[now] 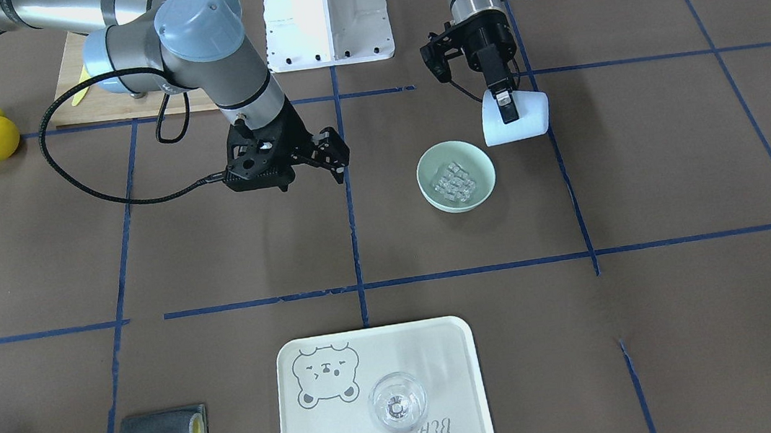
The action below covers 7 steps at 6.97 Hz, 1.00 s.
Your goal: Pour ice into bowl
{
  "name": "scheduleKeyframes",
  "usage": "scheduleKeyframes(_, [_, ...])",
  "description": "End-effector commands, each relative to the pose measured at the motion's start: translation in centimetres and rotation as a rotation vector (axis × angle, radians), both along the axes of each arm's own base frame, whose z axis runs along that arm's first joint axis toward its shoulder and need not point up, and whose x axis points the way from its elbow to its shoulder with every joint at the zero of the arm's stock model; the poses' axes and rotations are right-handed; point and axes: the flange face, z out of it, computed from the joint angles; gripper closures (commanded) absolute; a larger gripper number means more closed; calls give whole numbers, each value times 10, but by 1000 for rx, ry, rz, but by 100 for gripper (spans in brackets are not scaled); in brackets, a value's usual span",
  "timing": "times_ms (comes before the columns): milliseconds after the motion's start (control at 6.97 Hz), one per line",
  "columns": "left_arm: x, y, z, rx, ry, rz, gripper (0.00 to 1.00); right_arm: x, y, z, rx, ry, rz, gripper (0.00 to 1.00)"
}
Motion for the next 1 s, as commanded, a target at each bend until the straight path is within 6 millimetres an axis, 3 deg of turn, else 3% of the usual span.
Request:
scheduleKeyframes(0, [-28,5,-21,-36,76,69,100,-1,2,-3,-2,-5,0,0])
scheduleKeyframes(287, [-44,11,-23,-96,134,158,100,-1,2,-6,-1,-9,1,0])
scheduleKeyframes(431, [-53,6,-15,-132,207,151,100,-3,4,-7,-2,-11,-3,0])
scheduleKeyframes(861, [-108,10,11,-264,491,130,100,-4,6,-9,0,-13,-6,0])
